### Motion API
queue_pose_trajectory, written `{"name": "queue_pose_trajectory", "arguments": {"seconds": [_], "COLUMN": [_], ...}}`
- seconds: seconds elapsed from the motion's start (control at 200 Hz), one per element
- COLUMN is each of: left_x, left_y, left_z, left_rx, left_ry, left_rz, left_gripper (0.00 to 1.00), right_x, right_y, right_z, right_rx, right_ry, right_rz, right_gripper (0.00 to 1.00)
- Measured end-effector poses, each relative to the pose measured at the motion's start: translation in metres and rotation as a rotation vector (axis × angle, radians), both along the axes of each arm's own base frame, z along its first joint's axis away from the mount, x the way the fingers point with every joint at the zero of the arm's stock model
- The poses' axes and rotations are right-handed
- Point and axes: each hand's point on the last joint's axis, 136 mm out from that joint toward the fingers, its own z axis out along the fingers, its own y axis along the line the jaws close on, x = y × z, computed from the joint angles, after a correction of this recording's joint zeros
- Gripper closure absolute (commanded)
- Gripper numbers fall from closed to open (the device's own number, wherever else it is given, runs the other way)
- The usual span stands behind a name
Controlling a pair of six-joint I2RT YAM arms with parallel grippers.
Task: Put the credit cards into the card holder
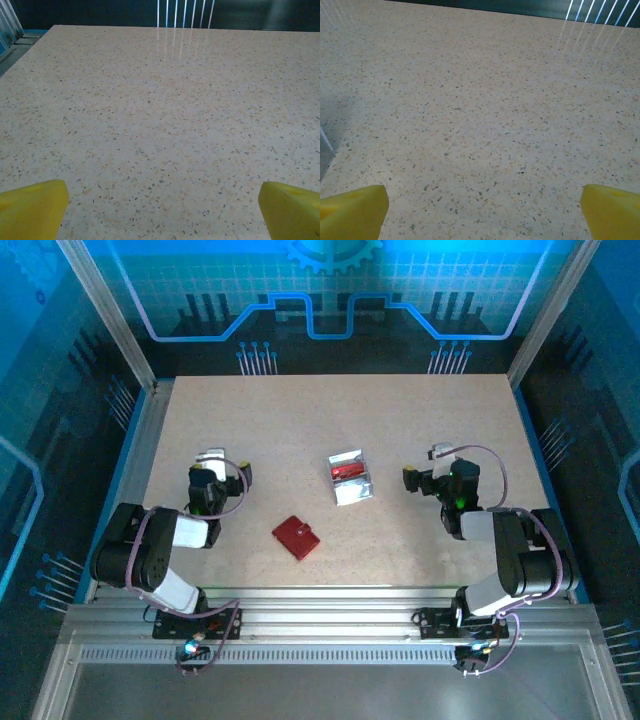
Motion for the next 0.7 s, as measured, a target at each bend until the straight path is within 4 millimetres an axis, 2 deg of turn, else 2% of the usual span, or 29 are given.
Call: {"name": "queue_pose_trajectory", "arguments": {"seconds": [0.695], "left_x": [0.001], "left_y": [-0.0014], "left_z": [0.0002], "left_rx": [-0.002], "left_ry": [0.002], "left_rz": [-0.007], "left_gripper": [0.01], "right_x": [0.0001], "right_y": [-0.0005], "right_z": [0.0], "right_rx": [-0.001], "right_ry": [0.0], "right_rz": [-0.002], "right_gripper": [0.0]}}
